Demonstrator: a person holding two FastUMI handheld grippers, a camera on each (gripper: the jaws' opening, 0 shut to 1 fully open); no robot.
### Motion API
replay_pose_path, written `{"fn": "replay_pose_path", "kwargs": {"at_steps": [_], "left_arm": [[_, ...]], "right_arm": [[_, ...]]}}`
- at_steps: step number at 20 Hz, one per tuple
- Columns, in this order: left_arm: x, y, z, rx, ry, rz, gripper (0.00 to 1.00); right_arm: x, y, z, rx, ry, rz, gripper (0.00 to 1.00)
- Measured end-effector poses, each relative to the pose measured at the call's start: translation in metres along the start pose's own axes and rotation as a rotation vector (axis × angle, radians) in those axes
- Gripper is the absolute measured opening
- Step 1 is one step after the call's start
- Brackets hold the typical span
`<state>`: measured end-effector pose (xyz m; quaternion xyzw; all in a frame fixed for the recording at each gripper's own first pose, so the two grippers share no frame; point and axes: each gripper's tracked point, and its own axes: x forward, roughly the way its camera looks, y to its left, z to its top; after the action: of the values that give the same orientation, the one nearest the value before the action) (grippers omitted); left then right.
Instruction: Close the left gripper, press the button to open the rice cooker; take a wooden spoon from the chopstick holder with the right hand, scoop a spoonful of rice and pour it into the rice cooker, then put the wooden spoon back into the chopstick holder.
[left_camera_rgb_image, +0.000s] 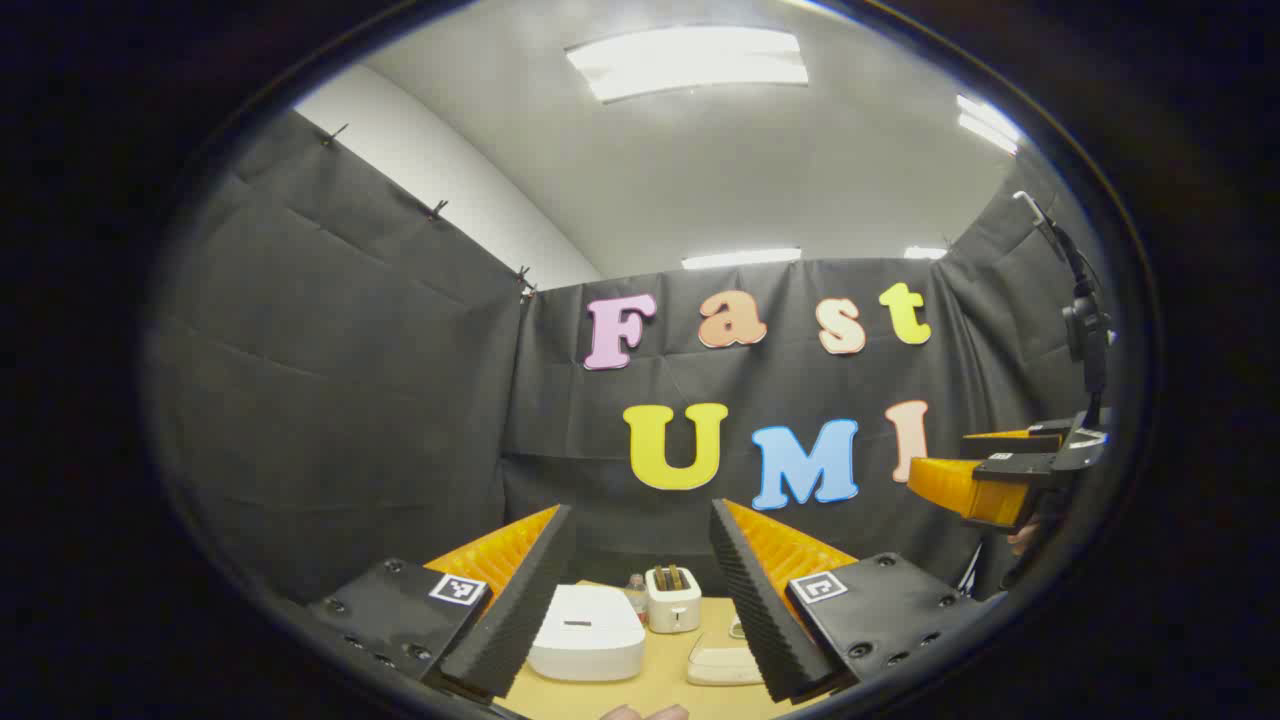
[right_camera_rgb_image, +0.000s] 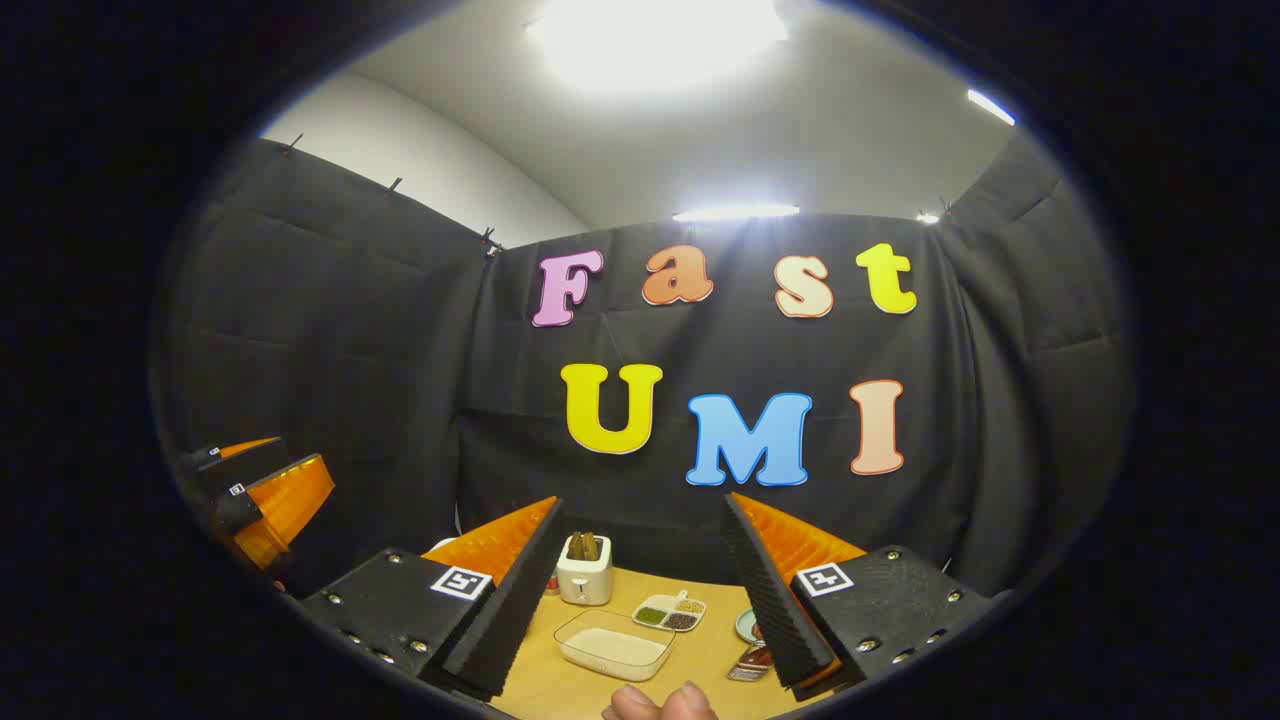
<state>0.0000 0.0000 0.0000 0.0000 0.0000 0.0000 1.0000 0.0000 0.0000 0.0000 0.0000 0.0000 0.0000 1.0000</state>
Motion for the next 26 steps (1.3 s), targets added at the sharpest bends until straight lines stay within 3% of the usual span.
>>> {"fn": "replay_pose_path", "kwargs": {"at_steps": [17, 18, 19, 22, 26], "left_arm": [[0.009, -0.025, -0.017, -0.008, 0.032, -0.003, 0.96], [0.011, -0.028, -0.019, -0.004, 0.034, 0.001, 0.92], [0.014, -0.031, -0.022, 0.003, 0.037, 0.003, 0.96], [0.026, -0.031, -0.032, 0.022, 0.043, 0.025, 0.78], [0.056, -0.009, -0.064, 0.092, 0.082, 0.074, 0.53]], "right_arm": [[-0.008, -0.025, -0.002, -0.025, 0.005, -0.020, 0.95], [-0.009, -0.027, -0.003, -0.023, 0.005, -0.017, 0.95], [-0.009, -0.029, -0.006, -0.018, 0.008, -0.012, 0.95], [-0.006, -0.029, -0.014, 0.015, 0.015, 0.019, 0.95], [0.007, -0.025, -0.035, 0.032, 0.056, 0.005, 0.95]]}}
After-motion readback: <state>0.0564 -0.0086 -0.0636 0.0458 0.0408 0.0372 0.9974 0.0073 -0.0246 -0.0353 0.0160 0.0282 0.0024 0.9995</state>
